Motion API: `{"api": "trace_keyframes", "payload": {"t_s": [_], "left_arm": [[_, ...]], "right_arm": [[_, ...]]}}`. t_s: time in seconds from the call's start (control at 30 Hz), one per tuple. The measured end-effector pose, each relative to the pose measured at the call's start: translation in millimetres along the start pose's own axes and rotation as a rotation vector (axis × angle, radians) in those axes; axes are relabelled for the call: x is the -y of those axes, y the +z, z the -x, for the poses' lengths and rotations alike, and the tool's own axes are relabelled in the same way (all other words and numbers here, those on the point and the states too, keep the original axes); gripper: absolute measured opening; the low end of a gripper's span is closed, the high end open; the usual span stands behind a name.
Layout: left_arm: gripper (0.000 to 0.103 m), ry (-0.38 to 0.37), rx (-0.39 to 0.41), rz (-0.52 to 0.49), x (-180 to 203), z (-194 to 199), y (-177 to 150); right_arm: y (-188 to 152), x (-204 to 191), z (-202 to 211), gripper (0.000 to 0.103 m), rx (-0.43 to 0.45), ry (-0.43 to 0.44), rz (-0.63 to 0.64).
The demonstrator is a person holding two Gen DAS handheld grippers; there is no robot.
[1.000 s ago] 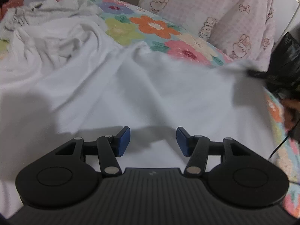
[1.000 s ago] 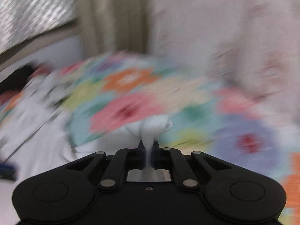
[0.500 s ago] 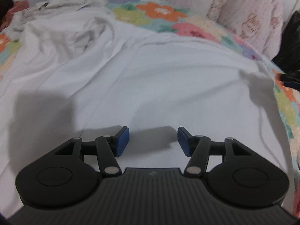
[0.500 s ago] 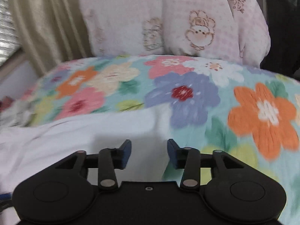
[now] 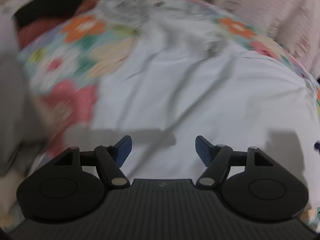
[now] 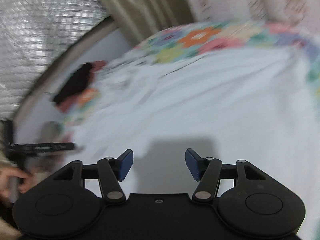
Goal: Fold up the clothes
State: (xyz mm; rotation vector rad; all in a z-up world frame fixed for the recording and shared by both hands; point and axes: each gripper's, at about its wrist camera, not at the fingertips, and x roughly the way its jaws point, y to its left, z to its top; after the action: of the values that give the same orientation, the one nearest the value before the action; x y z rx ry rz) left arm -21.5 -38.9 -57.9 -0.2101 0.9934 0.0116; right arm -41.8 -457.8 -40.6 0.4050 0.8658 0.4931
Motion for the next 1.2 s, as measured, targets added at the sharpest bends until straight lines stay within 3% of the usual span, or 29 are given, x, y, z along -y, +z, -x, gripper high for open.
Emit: {"api": "trace_keyframes", "payload": {"t_s": [0.07, 0.17, 0.33, 0.47, 0.53, 0.57, 0.6, 0.67, 0.8, 0.93, 1.2], "left_arm": [[0.07, 0.023, -0.009, 0.028, -26, 2, -12], [0.071, 0.017, -0.014, 0.05, -54, 3, -30], [0.075, -0.151, -0.049, 0.143, -81, -6, -53], [0.086, -0.278, -0.068, 0.18, -81, -21, -66], [0.086, -0.315, -0.049, 0.195, -82, -23, -70], [0.077, -0.33, -0.036, 0.204, -82, -22, -72], [0.049, -0.345, -0.023, 0.213, -83, -22, -73], [0.029, -0.367, -0.021, 0.219, -84, -25, -74], [0.028, -0.382, -0.012, 0.253, -88, -30, -78], [0.038, -0.431, -0.028, 0.347, -98, -35, -76], [0.041, -0.436, -0.03, 0.278, -96, -33, -79]], "right_arm": [[-11, -20, -17, 0.063, -0.03, 0.032, 0.014], [-33, -48, -31, 0.063, -0.07, 0.01, 0.043], [-82, -43, -19, 0.063, -0.111, 0.026, -0.073], [-119, -28, -3, 0.063, -0.135, -0.032, -0.136], [-136, -17, 6, 0.063, -0.133, -0.044, -0.186], [-144, -10, 12, 0.063, -0.117, -0.042, -0.22], [-151, -3, 19, 0.063, -0.084, -0.037, -0.26], [-163, 13, 33, 0.063, -0.015, -0.024, -0.342], [-181, 38, 64, 0.063, 0.172, -0.084, -0.46], [-189, 55, 83, 0.063, 0.29, -0.21, -0.51], [-172, 49, 74, 0.066, 0.221, -0.317, -0.44]]}}
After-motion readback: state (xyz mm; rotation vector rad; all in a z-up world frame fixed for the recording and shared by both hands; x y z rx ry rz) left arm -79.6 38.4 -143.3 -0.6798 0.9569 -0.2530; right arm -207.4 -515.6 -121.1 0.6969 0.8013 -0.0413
